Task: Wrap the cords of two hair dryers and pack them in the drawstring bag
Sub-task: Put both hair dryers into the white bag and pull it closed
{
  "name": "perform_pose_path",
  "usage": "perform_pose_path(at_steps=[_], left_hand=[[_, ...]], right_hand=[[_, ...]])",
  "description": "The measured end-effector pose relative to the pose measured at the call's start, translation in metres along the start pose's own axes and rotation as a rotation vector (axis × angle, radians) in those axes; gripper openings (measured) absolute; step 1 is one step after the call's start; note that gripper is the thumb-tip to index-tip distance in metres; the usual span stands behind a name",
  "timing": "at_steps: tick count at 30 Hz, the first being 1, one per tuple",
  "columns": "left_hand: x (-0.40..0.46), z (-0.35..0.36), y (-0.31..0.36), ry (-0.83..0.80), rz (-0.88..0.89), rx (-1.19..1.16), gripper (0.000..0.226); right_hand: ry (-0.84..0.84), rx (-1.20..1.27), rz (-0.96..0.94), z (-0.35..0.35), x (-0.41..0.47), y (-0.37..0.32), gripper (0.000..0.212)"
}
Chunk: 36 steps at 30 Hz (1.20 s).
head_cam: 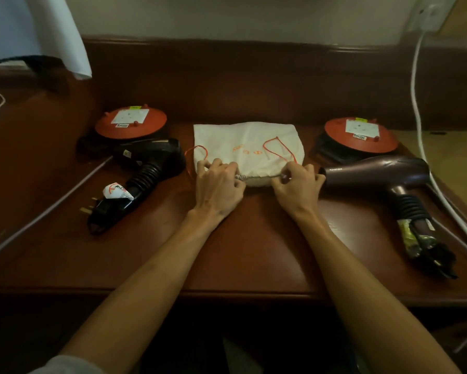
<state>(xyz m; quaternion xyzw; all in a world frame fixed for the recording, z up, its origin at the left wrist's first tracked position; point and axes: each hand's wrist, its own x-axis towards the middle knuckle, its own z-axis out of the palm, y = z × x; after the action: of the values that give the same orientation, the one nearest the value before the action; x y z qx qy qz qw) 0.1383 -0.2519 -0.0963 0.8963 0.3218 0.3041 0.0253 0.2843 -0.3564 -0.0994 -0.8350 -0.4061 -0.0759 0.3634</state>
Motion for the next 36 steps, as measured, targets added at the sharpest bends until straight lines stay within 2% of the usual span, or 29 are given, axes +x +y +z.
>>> perform_pose_path(at_steps=[5,9,11,13,16,18,21,25,27,29,32,34,36], left_hand=[[-0.006,-0.002,-0.008,0.016,-0.010,-0.101,0.016],[-0.007,-0.005,-0.016,0.022,-0.012,-0.207,0.020],[-0.007,-0.010,-0.021,0.016,-0.002,-0.259,0.019],[-0.006,-0.012,-0.027,0.007,0.020,-0.279,0.029],[-0.004,-0.014,-0.029,0.027,-0.015,-0.251,0.029],[-0.004,-0.016,-0.028,0.025,-0.019,-0.180,0.029],[-0.006,-0.016,-0.027,-0.002,-0.002,-0.044,0.037],[-0.007,-0.014,-0.016,0.067,-0.045,-0.014,0.018],[-0.008,-0.014,-0.015,0.082,-0.101,-0.011,0.017],[-0.008,-0.016,-0.019,0.098,-0.160,0.019,0.027],[-0.010,-0.018,-0.022,-0.003,-0.156,0.088,0.062],[-0.010,-0.019,-0.020,-0.054,-0.159,0.088,0.072],[-0.010,-0.019,-0.019,-0.030,-0.175,0.047,0.058]], right_hand=[[-0.054,0.032,-0.066,-0.005,-0.002,0.010,0.013],[0.011,0.036,-0.033,-0.007,0.000,0.012,0.015],[-0.039,0.147,-0.022,-0.011,0.001,0.011,0.021],[-0.117,0.210,-0.057,-0.014,-0.001,0.009,0.026],[-0.096,0.007,-0.205,-0.014,-0.002,0.012,0.012],[-0.025,-0.120,-0.249,-0.015,-0.001,0.013,0.016],[0.050,-0.225,-0.214,-0.018,-0.001,0.014,0.029],[-0.017,-0.284,-0.177,-0.016,-0.003,0.009,0.052],[-0.042,-0.280,-0.156,-0.016,-0.005,0.007,0.053],[0.024,-0.236,-0.158,-0.018,-0.006,0.009,0.039],[0.105,-0.184,-0.150,-0.021,-0.007,0.007,0.031],[0.034,-0.222,-0.140,-0.018,-0.006,0.004,0.047],[-0.061,-0.264,-0.121,-0.016,-0.005,0.005,0.065]])
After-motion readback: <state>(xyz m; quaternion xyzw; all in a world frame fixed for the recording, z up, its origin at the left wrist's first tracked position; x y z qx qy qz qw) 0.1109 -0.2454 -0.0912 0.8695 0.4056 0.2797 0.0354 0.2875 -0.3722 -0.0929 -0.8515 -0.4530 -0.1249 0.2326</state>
